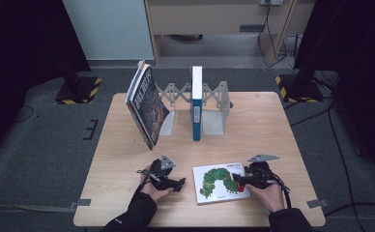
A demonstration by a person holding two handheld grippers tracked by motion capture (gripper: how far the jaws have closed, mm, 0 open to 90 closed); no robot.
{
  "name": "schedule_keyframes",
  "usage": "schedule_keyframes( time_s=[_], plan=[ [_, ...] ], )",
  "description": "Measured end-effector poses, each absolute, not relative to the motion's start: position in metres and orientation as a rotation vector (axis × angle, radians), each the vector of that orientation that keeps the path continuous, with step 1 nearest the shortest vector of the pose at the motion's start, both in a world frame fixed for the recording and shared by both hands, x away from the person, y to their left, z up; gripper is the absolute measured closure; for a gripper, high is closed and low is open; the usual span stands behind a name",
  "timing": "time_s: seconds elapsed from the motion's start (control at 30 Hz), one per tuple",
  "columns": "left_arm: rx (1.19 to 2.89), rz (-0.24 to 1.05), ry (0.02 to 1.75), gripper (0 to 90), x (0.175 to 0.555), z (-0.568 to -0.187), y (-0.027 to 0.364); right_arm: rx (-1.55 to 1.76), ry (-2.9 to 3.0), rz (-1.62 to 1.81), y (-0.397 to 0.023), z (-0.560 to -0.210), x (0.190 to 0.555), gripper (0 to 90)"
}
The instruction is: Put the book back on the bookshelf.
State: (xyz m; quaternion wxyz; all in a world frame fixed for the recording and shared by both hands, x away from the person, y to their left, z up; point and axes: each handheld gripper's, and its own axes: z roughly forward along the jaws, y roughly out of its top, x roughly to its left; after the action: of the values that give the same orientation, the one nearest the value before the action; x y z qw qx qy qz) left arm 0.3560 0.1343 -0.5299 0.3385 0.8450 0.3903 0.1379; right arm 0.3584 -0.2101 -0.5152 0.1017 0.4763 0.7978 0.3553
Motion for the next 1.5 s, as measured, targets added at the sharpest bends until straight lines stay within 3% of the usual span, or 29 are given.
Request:
schedule_keyframes(
  time_s=[0.57,1.5],
  plan=[
    [2.219,0.362,0.923,11.0,0.350,-0.533,0.110,1.412,2.365,1.042,-0.206,-0.518,0.353,36.0],
    [2.168,0.441,0.986,12.7,0.365,-0.535,0.114,1.449,2.313,1.062,-0.198,-0.521,0.364,35.3]
  ],
)
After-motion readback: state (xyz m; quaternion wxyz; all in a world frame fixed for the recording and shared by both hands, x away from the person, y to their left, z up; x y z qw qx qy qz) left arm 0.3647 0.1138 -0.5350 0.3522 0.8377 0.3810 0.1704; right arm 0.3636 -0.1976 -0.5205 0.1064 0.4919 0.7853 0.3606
